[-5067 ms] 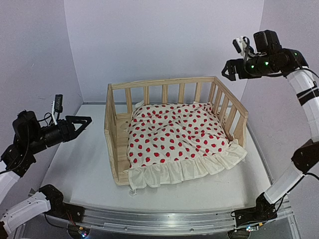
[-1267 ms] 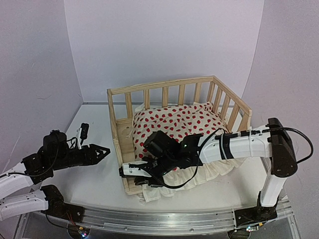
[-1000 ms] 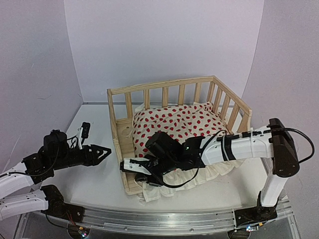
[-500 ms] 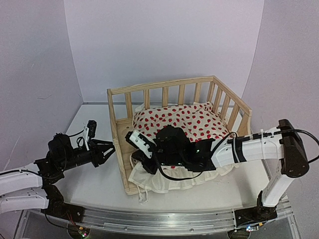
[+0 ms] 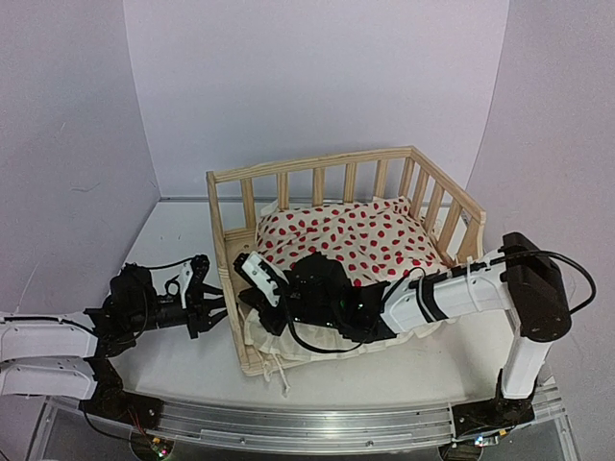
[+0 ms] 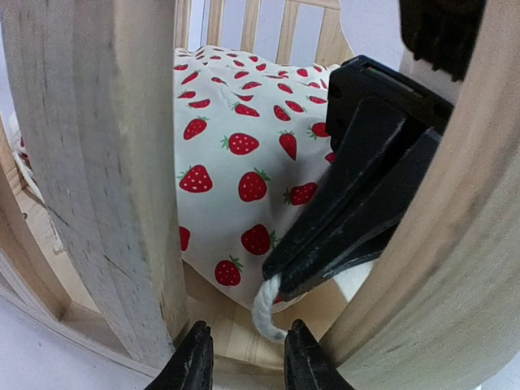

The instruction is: Set up the pet bed

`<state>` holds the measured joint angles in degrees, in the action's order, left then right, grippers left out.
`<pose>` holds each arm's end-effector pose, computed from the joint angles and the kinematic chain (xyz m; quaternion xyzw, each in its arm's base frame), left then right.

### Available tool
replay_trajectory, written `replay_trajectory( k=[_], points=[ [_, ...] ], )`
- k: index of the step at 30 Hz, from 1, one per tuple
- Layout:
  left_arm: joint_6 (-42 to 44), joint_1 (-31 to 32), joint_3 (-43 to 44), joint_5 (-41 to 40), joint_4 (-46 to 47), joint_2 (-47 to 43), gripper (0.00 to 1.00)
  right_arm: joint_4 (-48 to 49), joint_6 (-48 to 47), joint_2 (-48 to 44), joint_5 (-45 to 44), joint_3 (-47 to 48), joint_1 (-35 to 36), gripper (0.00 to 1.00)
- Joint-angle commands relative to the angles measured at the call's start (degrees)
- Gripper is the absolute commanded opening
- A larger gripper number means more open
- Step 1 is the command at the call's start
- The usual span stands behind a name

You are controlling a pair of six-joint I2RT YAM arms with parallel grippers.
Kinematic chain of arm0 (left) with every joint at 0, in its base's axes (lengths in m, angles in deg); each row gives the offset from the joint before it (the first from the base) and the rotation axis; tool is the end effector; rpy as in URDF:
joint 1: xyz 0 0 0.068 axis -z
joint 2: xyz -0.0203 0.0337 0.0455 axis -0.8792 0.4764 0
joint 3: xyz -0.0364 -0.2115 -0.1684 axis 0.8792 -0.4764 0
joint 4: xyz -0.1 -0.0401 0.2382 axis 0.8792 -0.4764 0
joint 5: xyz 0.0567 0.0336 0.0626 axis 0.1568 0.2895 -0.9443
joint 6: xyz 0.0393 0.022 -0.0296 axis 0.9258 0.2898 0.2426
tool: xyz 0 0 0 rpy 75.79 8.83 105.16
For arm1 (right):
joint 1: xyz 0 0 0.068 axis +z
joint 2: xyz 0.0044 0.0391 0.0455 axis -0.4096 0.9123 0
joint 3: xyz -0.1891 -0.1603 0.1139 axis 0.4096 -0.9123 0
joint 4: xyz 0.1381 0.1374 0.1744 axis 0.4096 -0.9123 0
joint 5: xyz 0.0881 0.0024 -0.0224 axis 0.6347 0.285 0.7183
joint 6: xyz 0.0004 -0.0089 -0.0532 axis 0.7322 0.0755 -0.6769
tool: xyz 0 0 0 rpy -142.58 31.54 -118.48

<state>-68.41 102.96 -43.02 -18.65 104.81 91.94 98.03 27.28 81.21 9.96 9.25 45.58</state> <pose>0.1332 -0.1366 0.1925 0.3855 0.6619 -0.3730 0.5236 0.1483 0.3958 0.2131 -0.4761 0.6540 0.2951 0.5085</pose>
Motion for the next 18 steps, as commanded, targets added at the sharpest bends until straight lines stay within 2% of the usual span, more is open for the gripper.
replay_trajectory(
  k=[1, 6, 10, 16, 18],
  points=[
    [2.29, 0.34, 2.1, 3.73, 5.57, 2.4, 0.36, 11.19, -2.24, 1.27, 5.54, 0.08, -0.15, 0.0],
    [2.47, 0.34, -0.8, -0.91, 6.35, -0.69, 0.48, 14.43, -3.56, 2.11, 11.04, -0.66, -0.19, 0.0],
    [4.66, 0.34, -2.78, -0.46, 6.76, -3.16, 0.54, 15.56, -2.18, 2.99, 13.68, -0.65, -0.56, 0.0],
    [5.34, 0.34, -1.43, 4.21, 7.33, -2.81, 0.51, 15.46, -1.02, 2.61, 13.11, -1.16, -0.67, 0.0],
    [4.93, 0.34, -0.89, 4.83, 7.55, -2.19, 0.47, 15.16, -1.19, 2.28, 13.09, -1.67, -0.67, 0.0]
  ],
)
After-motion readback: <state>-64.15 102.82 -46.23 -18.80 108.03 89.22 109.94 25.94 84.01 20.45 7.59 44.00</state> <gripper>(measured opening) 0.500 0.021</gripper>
